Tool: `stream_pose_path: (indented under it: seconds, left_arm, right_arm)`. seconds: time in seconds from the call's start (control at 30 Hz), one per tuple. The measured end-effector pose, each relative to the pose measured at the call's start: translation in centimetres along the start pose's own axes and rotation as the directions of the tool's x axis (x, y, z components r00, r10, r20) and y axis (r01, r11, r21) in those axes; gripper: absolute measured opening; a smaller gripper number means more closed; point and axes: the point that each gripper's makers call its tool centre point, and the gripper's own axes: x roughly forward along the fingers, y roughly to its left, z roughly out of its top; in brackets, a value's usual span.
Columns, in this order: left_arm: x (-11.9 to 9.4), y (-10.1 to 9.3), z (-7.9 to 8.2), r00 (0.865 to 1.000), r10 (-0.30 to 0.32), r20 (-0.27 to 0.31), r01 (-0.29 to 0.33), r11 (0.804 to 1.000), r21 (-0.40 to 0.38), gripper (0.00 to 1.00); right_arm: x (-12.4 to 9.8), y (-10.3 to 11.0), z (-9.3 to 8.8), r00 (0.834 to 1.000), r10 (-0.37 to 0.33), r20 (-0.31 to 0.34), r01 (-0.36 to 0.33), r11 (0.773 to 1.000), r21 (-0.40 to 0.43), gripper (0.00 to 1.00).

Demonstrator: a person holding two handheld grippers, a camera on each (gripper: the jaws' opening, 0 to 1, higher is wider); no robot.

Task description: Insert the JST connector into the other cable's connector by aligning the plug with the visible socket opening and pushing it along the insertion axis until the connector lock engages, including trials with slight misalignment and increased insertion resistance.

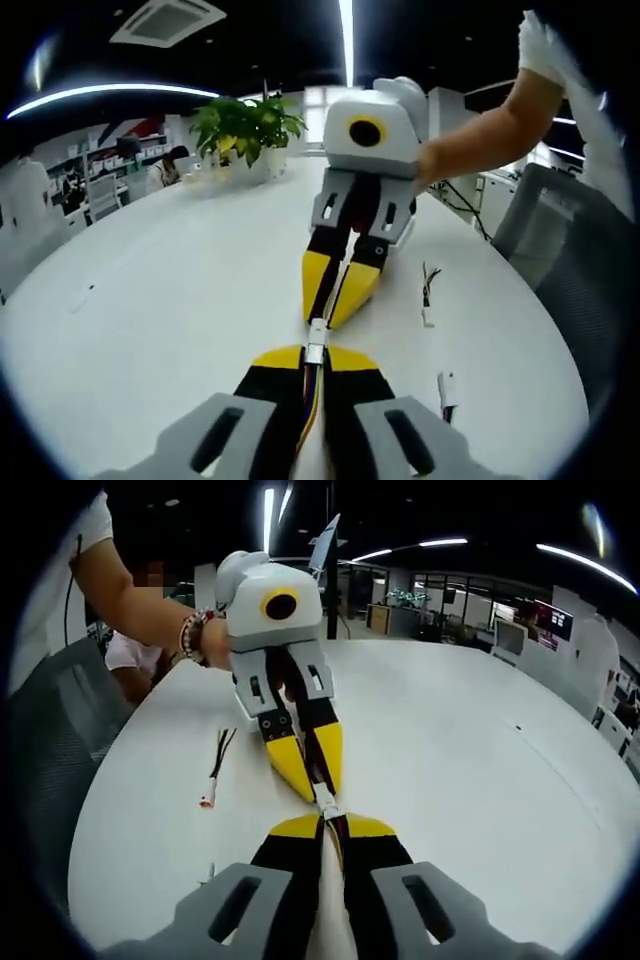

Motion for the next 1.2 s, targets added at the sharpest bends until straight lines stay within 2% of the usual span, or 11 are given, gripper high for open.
stream_pose_path:
  seconds: [0.37, 0.47, 0.53, 0.57, 0.8, 1.03, 1.2]
  left_arm:
    - [0.2, -0.2, 0.0, 1.0, 0.02, -0.009, -0.02, 0.999, -0.028, 0.01]
    - [0.0, -0.2, -0.2, 1.0, 0.025, -0.014, -0.025, 0.998, -0.054, 0.07]
    - [-0.2, 0.0, -0.1, 0.999, 0.037, 0.0, -0.037, 0.995, -0.097, 0.18]
    - [-0.4, 0.1, 0.0, 0.999, 0.041, 0.006, -0.04, 0.994, -0.104, 0.2]
    - [-2.5, -0.1, 1.9, 0.995, 0.066, 0.076, -0.056, 0.99, -0.126, 0.2]
    - [-4.0, -0.5, 3.3, 0.988, 0.099, 0.122, -0.082, 0.987, -0.138, 0.2]
    - [-4.9, -1.3, 3.8, 0.981, 0.12, 0.154, -0.094, 0.981, -0.169, 0.2]
  right_arm:
    - [0.1, 0.0, -0.4, 1.0, -0.013, -0.01, 0.014, 1.0, 0.015, 0.04]
    - [0.1, 0.0, -0.5, 1.0, -0.019, -0.02, 0.019, 1.0, 0.014, 0.06]
    - [-0.2, -0.1, -0.3, 0.999, -0.029, -0.018, 0.03, 0.999, 0.017, 0.11]
    - [-0.5, -0.3, -0.1, 0.999, -0.039, -0.011, 0.039, 0.999, 0.03, 0.13]
    - [-2.6, -0.1, 2.0, 0.996, -0.071, 0.052, 0.068, 0.996, 0.058, 0.13]
    - [-3.8, 0.5, 1.9, 0.995, -0.083, 0.048, 0.08, 0.995, 0.057, 0.12]
    - [-4.3, 0.6, 2.7, 0.993, -0.095, 0.066, 0.09, 0.994, 0.068, 0.11]
